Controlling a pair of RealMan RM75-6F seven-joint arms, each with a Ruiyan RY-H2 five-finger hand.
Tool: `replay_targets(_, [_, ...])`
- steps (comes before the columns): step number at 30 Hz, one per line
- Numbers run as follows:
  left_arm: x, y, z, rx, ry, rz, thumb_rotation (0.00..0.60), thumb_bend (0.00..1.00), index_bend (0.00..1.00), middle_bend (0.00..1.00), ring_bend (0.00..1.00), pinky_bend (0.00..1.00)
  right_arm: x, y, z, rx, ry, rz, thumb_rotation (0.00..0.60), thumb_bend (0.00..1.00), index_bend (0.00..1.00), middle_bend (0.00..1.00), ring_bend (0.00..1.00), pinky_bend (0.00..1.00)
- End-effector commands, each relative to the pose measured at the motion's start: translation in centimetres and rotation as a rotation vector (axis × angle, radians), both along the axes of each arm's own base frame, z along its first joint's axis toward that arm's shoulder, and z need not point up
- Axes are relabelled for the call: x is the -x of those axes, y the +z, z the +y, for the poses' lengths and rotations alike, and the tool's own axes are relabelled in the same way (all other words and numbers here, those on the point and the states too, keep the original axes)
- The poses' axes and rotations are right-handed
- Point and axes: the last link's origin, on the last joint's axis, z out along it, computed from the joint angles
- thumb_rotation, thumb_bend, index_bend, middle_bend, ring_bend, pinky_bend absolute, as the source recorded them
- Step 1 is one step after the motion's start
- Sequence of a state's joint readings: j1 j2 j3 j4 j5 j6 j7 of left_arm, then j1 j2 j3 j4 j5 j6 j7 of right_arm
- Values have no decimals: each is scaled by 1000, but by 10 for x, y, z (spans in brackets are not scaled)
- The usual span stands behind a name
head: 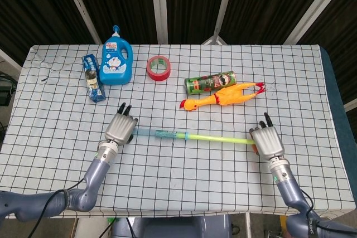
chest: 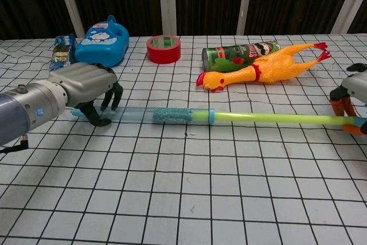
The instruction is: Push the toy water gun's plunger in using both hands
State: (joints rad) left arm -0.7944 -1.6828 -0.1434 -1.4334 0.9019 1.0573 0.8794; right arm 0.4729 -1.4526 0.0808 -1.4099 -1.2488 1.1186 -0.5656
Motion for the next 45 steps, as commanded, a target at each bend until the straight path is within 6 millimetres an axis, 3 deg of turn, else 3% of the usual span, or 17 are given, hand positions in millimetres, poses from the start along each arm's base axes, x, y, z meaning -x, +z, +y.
replay_targets(1, [-2,2,0,-4,-3,-8,600,466,505,563,90,0,-1,-1,1,0,4,0,600,499,845,608,270,0])
replay_targets(18, [-10,20,-16,-1,-19,-33,600,466,523,586,110,0,-18,-1,5,2,40,-20,600,500,851,611,270,0])
replay_targets(45, [-48,25,-39,0,-34,-93,600,466,524,595,113,0,-61,1,16,-13,114,-81,600,500,854,613,270,0])
